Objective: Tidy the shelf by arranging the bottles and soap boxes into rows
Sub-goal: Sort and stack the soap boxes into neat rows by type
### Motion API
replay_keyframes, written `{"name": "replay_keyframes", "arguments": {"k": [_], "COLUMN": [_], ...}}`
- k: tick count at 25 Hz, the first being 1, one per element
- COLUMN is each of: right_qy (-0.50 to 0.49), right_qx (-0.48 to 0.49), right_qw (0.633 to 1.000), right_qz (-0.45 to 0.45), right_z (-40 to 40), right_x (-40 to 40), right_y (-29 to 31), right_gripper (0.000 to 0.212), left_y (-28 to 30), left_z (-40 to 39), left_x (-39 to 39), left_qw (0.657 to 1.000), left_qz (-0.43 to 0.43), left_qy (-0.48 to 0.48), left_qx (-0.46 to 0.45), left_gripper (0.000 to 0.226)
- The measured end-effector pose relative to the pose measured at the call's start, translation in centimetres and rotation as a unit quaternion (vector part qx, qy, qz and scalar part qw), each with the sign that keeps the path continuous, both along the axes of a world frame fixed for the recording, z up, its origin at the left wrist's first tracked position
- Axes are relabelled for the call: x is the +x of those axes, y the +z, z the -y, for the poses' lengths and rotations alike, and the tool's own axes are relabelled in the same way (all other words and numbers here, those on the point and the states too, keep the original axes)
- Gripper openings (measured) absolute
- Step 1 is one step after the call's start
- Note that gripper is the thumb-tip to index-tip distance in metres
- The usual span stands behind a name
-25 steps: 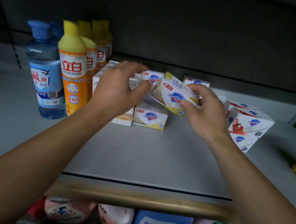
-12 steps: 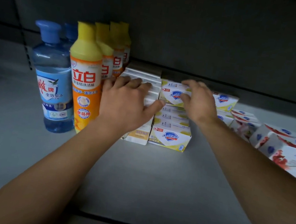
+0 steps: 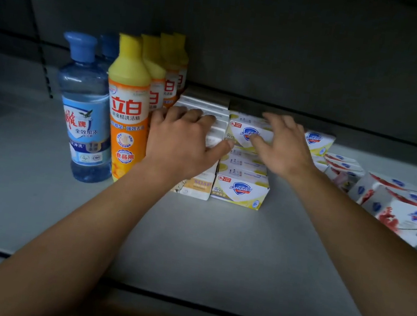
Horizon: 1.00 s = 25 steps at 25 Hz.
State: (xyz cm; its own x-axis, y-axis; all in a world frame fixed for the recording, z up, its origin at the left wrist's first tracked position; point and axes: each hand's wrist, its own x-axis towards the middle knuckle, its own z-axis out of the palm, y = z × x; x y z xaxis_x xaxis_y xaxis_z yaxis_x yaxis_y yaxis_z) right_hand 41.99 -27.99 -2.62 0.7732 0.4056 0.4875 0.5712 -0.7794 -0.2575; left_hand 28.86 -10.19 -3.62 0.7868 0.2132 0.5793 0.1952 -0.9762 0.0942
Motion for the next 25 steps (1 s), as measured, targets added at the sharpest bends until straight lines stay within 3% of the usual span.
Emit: {"name": "replay_keyframes", "arguments": {"k": [3,5,9,11,17,25], "right_qy": [0.011,0.001,-0.04,-0.04,-0.05,-0.045], "right_qx": [0.081,0.07,-0.055,-0.101,-0.1,-0.074], "right_qw": [0.996,0.996,0.991,0.985,0.987,0.989], "right_qz": [-0.027,-0.052,-0.113,-0.135,-0.116,-0.121], "right_z": [3.3,6.4,12.1,13.3,13.5,13.7], "right_x": [-3.7,-6.3,-9.6,-10.1,-10.3,-10.0], "right_y": [-1.1,-3.1,-7.0,-7.9,-8.8,-8.9], "right_gripper": [0.053,0.051,0.054,0.058,0.061,0.062], "left_y": [0.9,1.7,2.7,2.6,0.4,-1.3], "left_z": [-0.1,-0.1,3.2,6.1,13.0,16.4], "left_x": [-0.1,-0.4,-1.4,-1.1,4.7,15.5], "left_qw": [0.998,0.997,0.991,0.982,0.967,0.967], "left_qz": [-0.056,-0.077,0.059,0.071,-0.038,-0.178], "left_qy": [-0.001,-0.007,-0.112,-0.167,-0.246,-0.181], "left_qx": [-0.01,-0.029,-0.034,-0.049,-0.061,-0.005], "left_gripper": [0.076,0.074,0.054,0.046,0.047,0.059]}}
